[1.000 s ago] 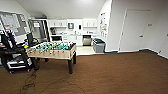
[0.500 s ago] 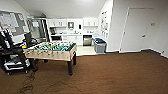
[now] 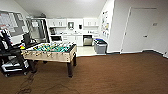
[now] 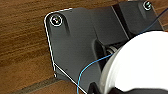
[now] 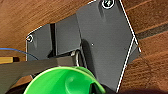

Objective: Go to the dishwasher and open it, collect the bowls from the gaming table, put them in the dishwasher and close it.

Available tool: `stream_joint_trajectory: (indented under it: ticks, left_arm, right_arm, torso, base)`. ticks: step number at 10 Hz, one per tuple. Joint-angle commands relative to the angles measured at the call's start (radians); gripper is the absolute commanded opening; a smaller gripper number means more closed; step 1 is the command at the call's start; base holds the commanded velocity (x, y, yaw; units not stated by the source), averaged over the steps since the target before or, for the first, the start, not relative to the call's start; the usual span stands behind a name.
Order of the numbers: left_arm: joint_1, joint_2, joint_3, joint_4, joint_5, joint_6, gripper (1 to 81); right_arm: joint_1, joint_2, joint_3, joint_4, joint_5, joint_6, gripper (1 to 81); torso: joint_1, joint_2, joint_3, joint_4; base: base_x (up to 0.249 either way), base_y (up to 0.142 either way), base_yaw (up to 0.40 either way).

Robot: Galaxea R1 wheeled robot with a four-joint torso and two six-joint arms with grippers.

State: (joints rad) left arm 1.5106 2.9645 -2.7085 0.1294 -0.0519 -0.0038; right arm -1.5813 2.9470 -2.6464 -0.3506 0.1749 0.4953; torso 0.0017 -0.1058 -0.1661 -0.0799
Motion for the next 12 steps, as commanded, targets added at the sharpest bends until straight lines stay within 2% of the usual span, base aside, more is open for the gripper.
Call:
stream_joint_trajectory:
  ticks: [1,5,12]
  left_arm:
    - [-0.043,-0.001,0.001,0.003,0.05,0.001,1.0]
    - [-0.042,-0.002,0.001,-0.004,0.049,0.001,1.0]
    - [-0.042,-0.002,0.001,0.004,0.049,0.001,1.0]
  right_arm:
    - [0.04,-0.006,-0.007,-0.011,-0.041,-0.003,1.0]
    - [0.042,-0.004,-0.007,-0.024,-0.041,-0.003,1.0]
    - [0.043,0.0,-0.007,-0.022,-0.041,-0.001,1.0]
  torso:
    - [0.0,0.0,0.0,0.0]
    - [0.0,0.0,0.0,0.0]
    - [0.0,0.0,0.0,0.0]
  base:
    - [0.17,0.0,0.0]
    - [0.17,0.0,0.0]
    - [0.168,-0.065,0.0]
